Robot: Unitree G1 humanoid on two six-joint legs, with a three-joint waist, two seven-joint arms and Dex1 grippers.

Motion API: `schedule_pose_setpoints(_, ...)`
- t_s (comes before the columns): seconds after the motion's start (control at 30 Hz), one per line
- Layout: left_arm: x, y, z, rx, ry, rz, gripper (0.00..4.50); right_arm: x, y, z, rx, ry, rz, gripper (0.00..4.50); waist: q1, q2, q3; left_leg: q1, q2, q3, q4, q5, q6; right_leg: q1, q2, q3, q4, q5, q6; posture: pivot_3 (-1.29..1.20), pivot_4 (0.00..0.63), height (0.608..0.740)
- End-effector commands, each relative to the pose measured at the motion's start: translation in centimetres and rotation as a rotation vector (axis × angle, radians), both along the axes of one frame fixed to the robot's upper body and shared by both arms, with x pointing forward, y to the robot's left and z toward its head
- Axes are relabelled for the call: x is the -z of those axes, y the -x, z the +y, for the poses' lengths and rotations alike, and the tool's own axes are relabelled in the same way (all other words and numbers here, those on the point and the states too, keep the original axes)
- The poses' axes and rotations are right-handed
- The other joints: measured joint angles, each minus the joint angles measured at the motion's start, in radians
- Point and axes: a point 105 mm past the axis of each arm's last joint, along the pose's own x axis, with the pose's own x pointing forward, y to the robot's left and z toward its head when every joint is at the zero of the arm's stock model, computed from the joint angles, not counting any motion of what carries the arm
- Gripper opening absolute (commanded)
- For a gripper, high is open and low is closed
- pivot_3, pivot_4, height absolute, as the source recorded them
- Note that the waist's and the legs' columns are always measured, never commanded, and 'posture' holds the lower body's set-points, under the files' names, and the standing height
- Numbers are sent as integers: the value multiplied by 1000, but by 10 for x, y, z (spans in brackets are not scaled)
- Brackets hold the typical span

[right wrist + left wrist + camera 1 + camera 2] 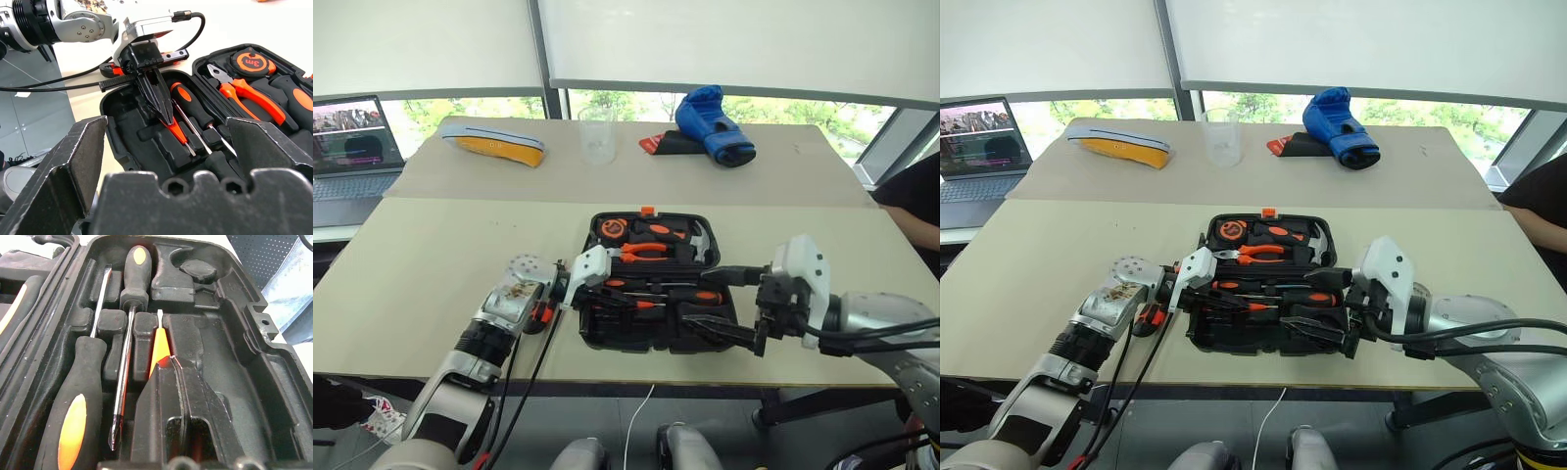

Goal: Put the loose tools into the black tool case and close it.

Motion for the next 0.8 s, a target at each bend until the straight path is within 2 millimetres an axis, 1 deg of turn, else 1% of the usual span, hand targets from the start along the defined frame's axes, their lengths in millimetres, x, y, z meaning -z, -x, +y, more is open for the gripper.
schedule_pose_setpoints(0.03,23,0,16,-60,-73,62,28,-8,4,3,-26,-6,-35,4500,-1,0,0,0,0,0,0,0,0,0,0,0,0,0,0,0,150,731)
schedule_pose_setpoints(0.2,21,1,17,-67,-57,74,28,-8,5,3,-32,-2,-30,4500,-2,0,0,1,0,0,0,0,0,0,0,1,1,0,0,0,150,731)
schedule_pose_setpoints(0.37,23,-5,21,-106,-52,68,28,-5,6,4,-50,11,-22,4500,-2,0,0,1,1,1,0,0,0,0,0,1,2,0,-1,0,150,731)
schedule_pose_setpoints(0.6,29,-3,25,-107,-81,59,28,-2,7,5,-54,13,-17,4500,-4,0,0,2,1,1,0,0,0,1,0,1,2,1,-2,0,150,731)
schedule_pose_setpoints(0.73,35,2,26,-88,-104,60,28,-1,6,6,-54,7,-15,4500,-8,0,0,3,2,1,0,0,-1,1,1,1,2,1,-2,0,150,731)
schedule_pose_setpoints(0.8,37,1,26,-99,-112,59,28,-1,6,7,-53,4,-14,4500,-10,0,0,3,2,1,0,0,-1,1,1,1,2,1,-2,0,150,731)
